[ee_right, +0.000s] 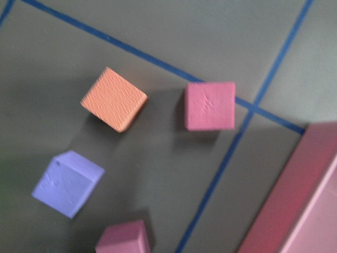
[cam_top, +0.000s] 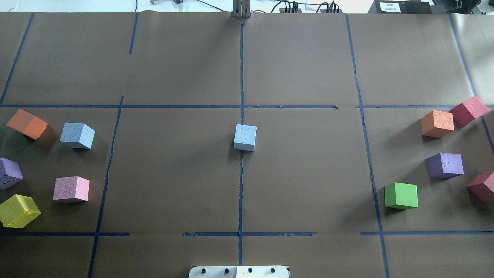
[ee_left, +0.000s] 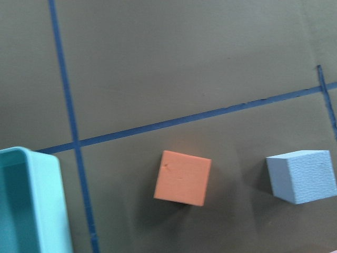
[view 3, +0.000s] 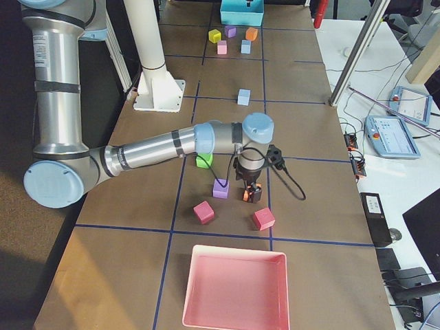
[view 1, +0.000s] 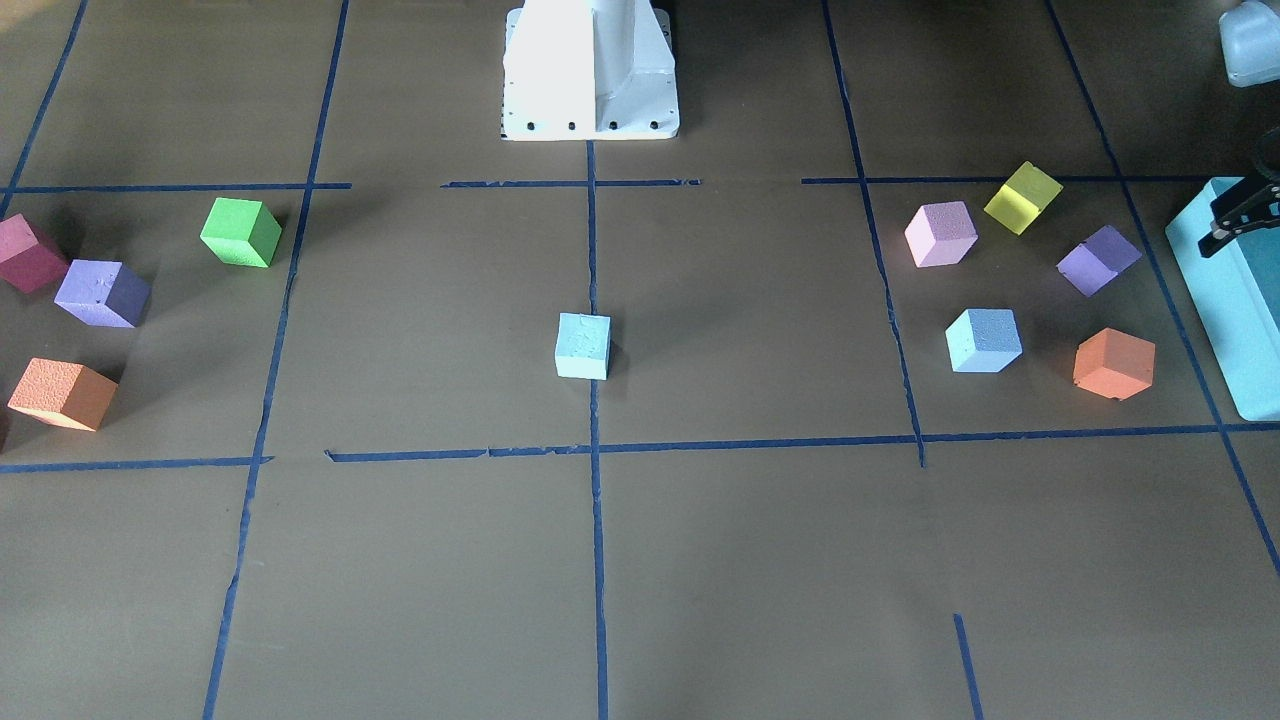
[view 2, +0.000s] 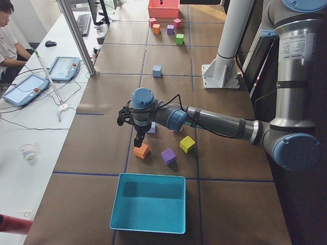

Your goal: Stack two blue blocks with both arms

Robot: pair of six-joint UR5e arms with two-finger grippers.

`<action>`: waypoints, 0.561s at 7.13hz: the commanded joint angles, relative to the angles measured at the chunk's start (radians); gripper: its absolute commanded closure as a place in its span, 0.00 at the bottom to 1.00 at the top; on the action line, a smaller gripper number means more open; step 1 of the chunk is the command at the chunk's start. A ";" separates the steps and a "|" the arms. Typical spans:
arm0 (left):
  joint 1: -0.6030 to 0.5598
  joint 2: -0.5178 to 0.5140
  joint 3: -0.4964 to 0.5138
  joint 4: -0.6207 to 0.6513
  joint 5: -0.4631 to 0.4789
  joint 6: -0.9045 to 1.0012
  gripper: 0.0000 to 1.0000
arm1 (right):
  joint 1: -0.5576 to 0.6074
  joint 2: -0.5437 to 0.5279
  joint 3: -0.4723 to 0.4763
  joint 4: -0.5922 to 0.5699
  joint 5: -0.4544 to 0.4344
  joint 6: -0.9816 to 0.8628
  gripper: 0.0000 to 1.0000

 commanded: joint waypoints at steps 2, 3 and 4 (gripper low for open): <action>0.191 -0.030 0.012 -0.102 0.104 -0.244 0.00 | 0.141 -0.143 0.011 0.000 -0.004 -0.101 0.00; 0.274 -0.033 0.025 -0.172 0.161 -0.367 0.00 | 0.141 -0.145 0.011 0.000 -0.002 -0.101 0.00; 0.332 -0.060 0.074 -0.250 0.192 -0.487 0.00 | 0.141 -0.145 0.009 0.000 -0.002 -0.101 0.00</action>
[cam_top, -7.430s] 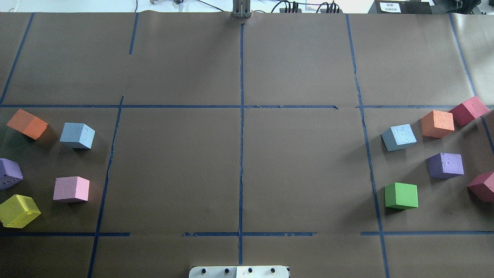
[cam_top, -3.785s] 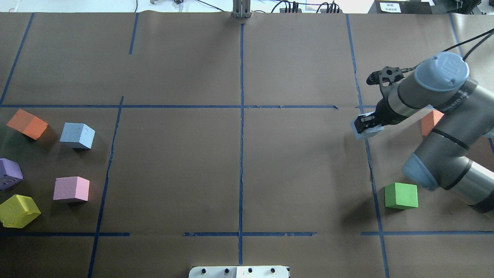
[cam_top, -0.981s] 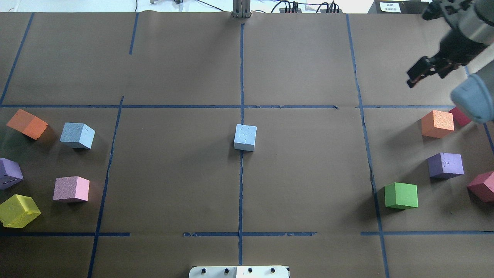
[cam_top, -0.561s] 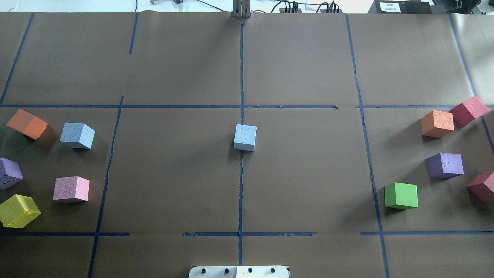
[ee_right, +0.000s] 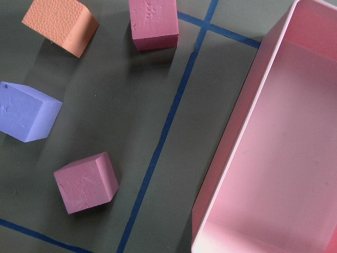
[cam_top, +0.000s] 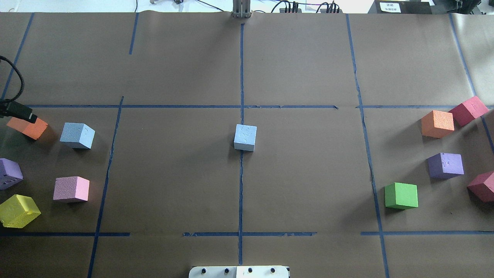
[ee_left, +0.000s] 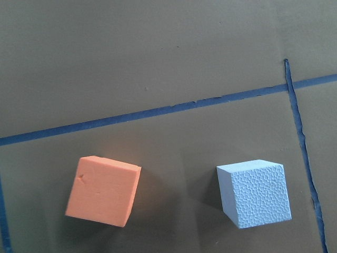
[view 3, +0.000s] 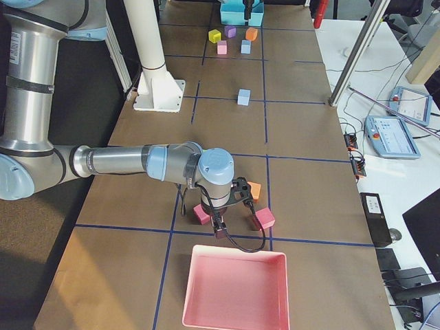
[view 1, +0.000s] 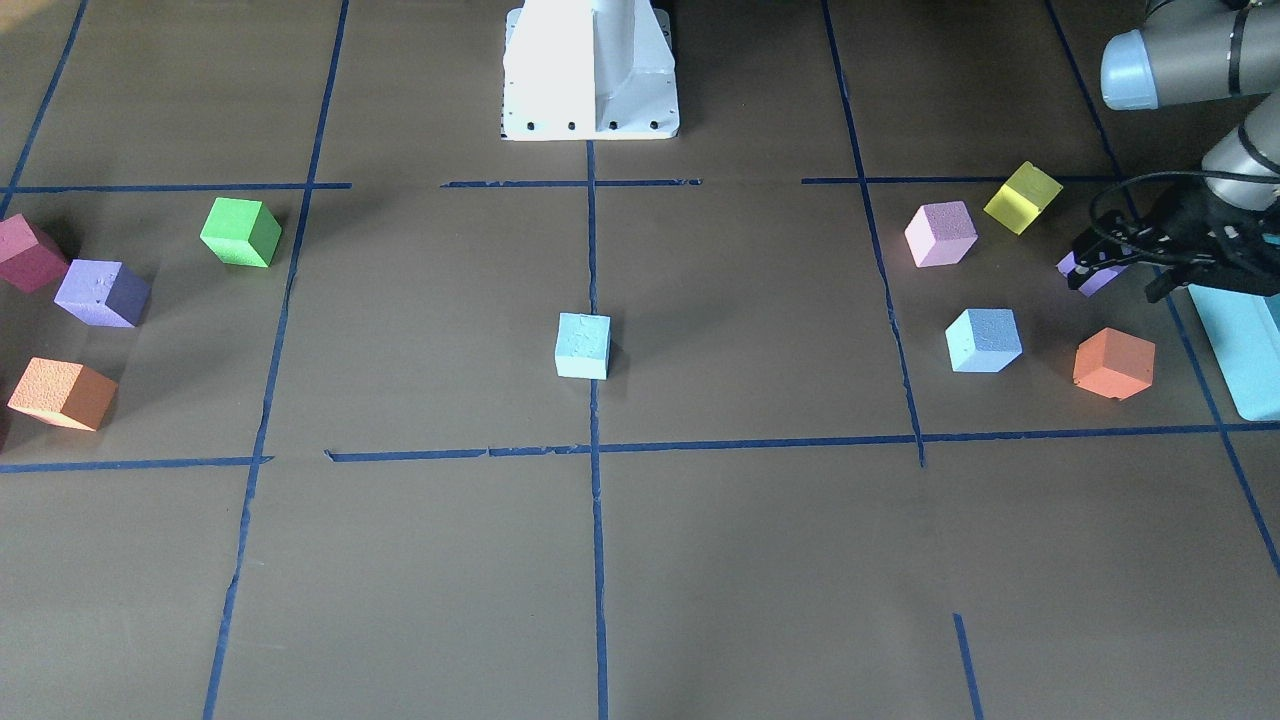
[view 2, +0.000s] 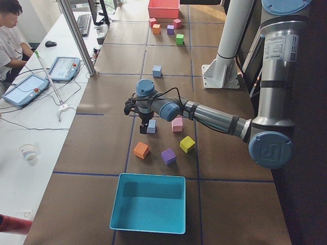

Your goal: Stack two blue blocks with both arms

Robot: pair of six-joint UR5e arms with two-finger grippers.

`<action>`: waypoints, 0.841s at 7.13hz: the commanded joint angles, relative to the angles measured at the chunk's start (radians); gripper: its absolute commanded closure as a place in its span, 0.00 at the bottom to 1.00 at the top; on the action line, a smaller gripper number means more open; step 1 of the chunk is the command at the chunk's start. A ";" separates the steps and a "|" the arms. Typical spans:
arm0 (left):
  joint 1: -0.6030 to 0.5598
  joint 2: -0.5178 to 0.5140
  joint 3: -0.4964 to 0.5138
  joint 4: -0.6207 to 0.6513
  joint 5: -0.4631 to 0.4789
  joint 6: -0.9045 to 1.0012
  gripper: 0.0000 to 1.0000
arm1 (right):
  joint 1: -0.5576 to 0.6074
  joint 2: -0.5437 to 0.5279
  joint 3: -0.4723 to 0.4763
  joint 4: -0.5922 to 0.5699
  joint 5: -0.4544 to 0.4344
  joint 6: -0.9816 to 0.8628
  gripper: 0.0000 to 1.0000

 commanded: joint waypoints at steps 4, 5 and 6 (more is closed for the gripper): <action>0.204 -0.085 0.131 -0.149 0.148 -0.329 0.00 | 0.002 -0.006 -0.003 0.000 0.001 -0.002 0.00; 0.219 -0.088 0.148 -0.149 0.149 -0.324 0.00 | 0.002 -0.006 -0.003 0.000 -0.001 -0.002 0.00; 0.233 -0.090 0.158 -0.149 0.149 -0.324 0.00 | 0.002 -0.006 -0.003 0.000 -0.001 -0.002 0.00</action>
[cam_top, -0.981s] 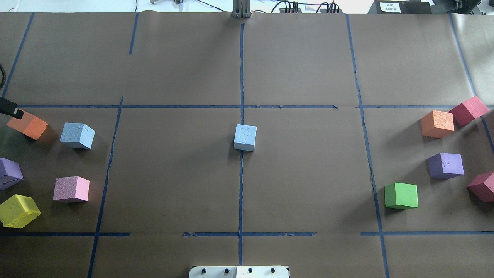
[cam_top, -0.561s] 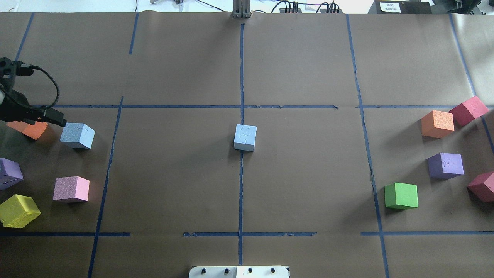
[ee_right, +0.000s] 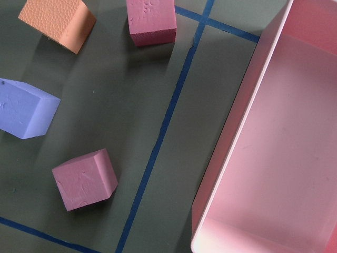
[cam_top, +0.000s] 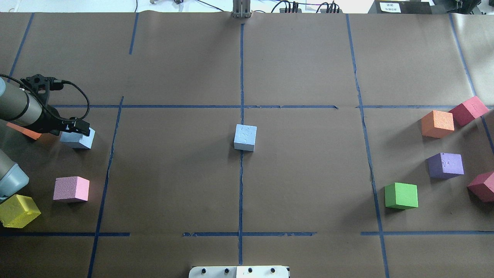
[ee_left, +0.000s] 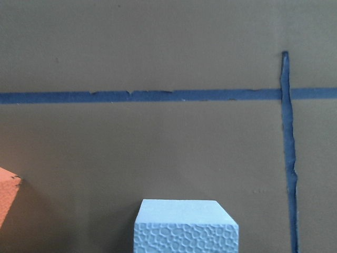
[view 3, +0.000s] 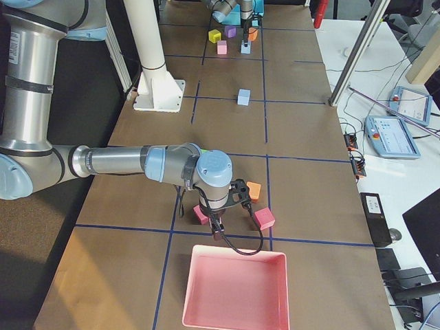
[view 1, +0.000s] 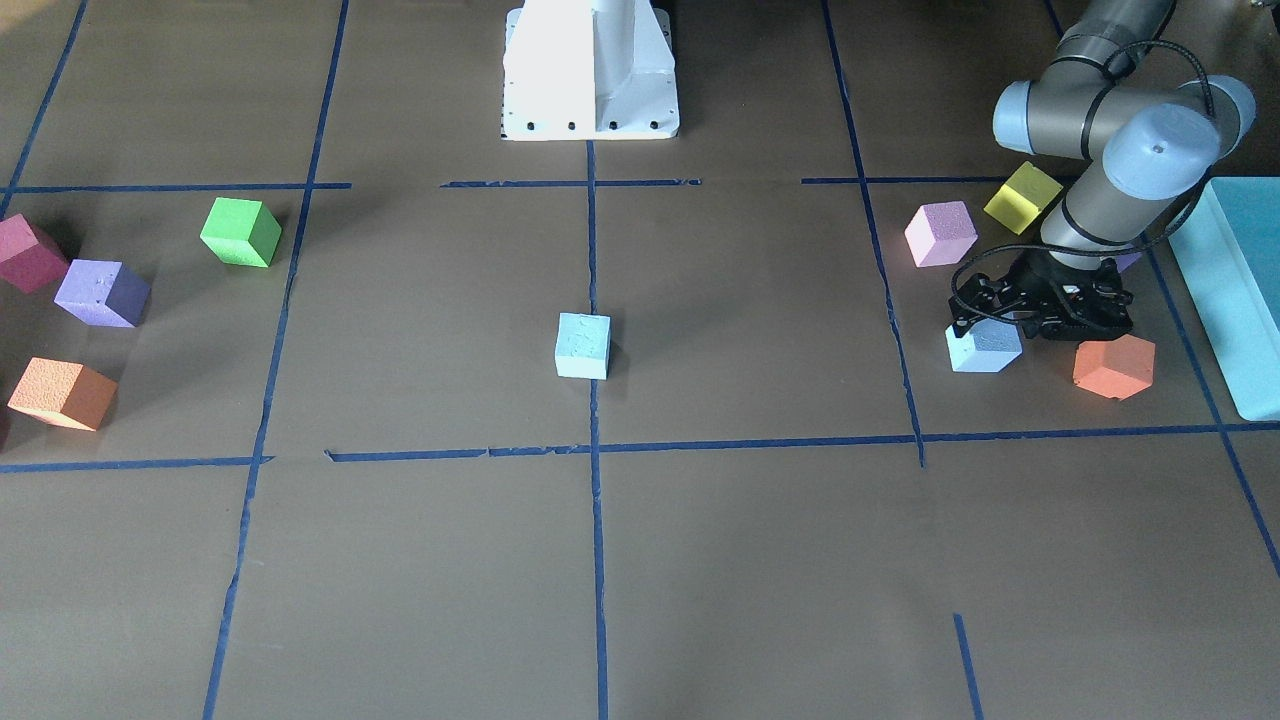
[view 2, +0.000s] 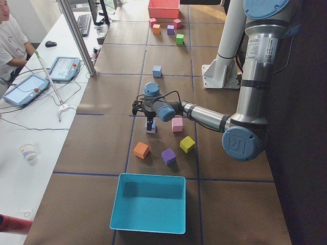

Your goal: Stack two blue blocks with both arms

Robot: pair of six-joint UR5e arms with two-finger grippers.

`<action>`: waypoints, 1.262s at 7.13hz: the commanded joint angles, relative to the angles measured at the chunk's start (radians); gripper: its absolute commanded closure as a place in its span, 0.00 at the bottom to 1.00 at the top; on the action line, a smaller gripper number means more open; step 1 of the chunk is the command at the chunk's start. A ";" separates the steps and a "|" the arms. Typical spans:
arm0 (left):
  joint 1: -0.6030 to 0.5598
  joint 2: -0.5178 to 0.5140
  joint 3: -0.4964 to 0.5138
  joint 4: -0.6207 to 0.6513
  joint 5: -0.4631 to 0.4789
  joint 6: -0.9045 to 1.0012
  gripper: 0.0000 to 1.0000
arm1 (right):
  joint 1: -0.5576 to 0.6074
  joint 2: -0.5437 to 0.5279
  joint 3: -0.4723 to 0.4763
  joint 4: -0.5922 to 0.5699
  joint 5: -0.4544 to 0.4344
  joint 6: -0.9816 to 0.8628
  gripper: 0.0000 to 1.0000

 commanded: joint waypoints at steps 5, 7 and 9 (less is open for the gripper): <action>0.033 -0.075 0.004 0.013 0.005 -0.011 0.89 | 0.000 -0.002 0.000 0.000 0.001 0.000 0.00; 0.031 -0.251 -0.052 0.228 0.006 -0.013 0.90 | 0.000 -0.005 0.000 0.000 0.001 -0.002 0.00; 0.145 -0.533 -0.056 0.503 0.084 -0.016 0.88 | 0.000 -0.005 0.000 0.000 0.001 0.000 0.00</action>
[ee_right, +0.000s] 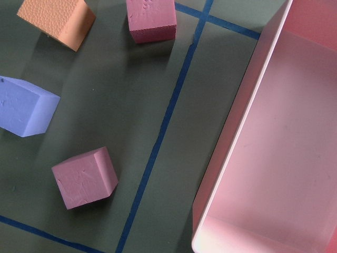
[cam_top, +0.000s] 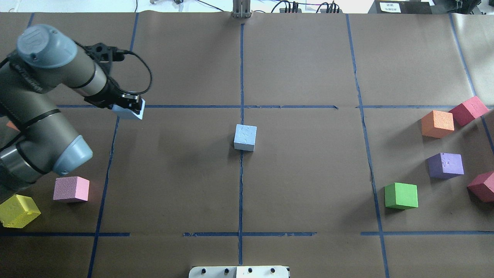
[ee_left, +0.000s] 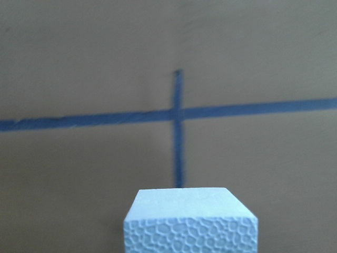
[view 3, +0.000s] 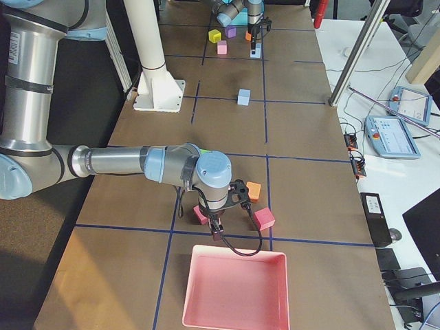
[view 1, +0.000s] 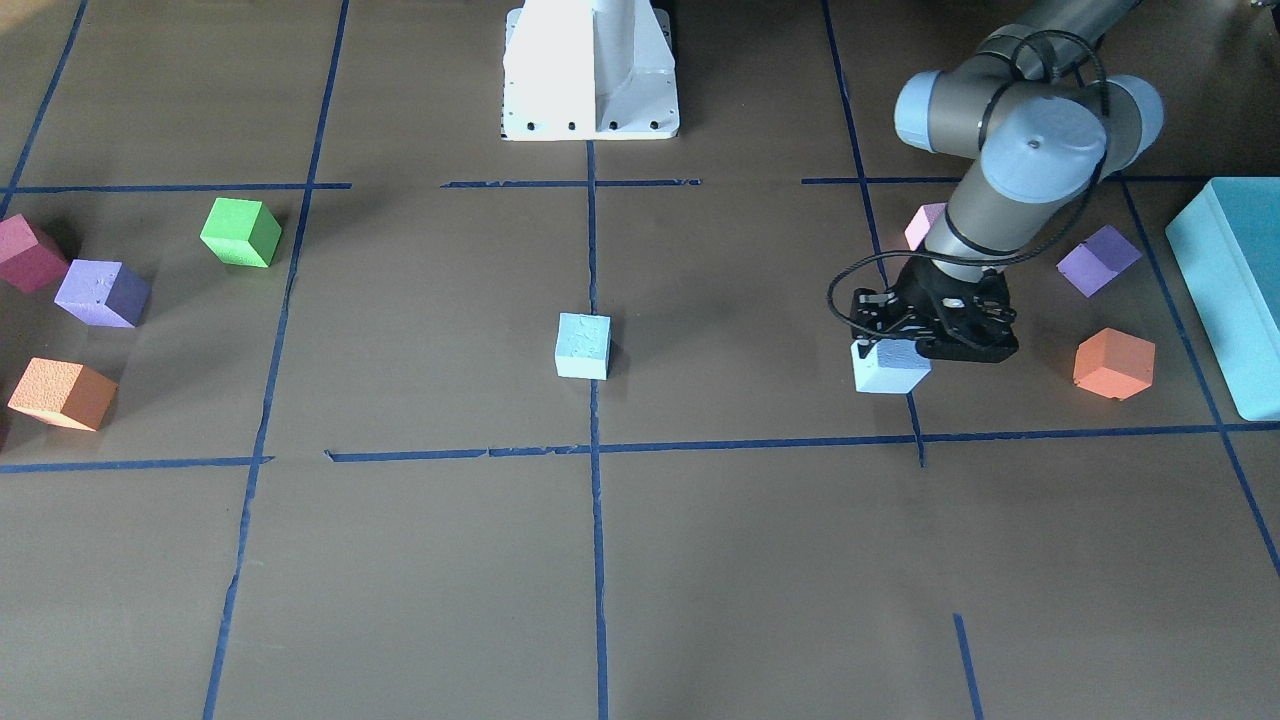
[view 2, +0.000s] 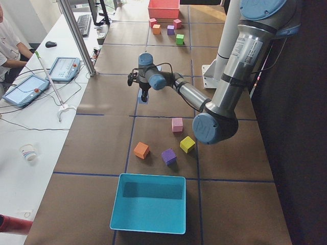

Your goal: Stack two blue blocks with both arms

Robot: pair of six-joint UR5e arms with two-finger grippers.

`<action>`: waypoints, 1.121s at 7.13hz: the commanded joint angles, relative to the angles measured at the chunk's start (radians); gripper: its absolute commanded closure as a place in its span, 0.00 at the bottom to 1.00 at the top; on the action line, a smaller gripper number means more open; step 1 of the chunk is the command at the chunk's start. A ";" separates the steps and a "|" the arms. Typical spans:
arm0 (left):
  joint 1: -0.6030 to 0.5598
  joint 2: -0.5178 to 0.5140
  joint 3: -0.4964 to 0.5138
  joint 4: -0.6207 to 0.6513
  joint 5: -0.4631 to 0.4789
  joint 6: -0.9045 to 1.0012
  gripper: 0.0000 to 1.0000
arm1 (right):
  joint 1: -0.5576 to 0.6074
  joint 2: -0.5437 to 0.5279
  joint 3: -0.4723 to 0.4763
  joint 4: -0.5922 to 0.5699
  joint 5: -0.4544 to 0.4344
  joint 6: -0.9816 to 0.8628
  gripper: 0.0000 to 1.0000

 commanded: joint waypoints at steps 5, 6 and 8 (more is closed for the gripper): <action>0.259 -0.502 0.301 0.144 0.212 -0.083 0.85 | 0.000 -0.001 0.000 0.000 0.000 0.002 0.00; 0.270 -0.501 0.309 0.144 0.212 -0.083 0.83 | 0.000 -0.001 -0.002 0.000 0.000 0.002 0.00; 0.278 -0.499 0.327 0.144 0.210 -0.080 0.63 | 0.000 -0.001 -0.002 0.000 0.000 0.002 0.00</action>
